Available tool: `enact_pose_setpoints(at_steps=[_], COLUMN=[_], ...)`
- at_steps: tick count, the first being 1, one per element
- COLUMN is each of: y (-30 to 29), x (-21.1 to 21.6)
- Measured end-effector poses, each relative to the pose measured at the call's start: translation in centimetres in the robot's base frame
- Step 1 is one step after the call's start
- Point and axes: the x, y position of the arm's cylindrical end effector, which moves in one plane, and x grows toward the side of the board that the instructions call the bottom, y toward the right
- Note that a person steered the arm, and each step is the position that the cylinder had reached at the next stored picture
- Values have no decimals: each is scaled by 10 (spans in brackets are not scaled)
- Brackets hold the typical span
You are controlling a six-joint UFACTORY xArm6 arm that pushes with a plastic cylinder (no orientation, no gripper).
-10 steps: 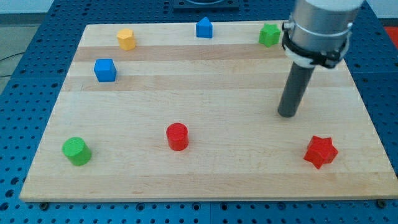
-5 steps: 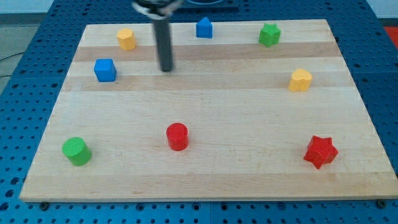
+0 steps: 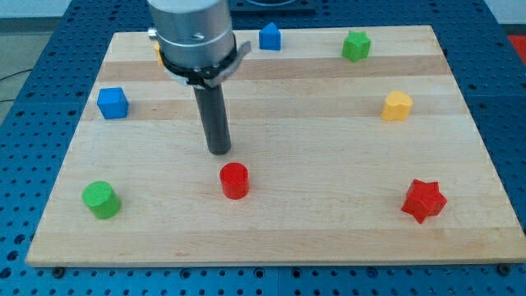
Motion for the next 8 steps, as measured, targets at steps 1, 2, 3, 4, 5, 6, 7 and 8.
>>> enact_pose_setpoints(at_steps=[1,2,3,4,5,6,7,8], y=[13,48,35,32,55,132,163,131], x=[46,72,19,-75,-166,-222,-249,-283])
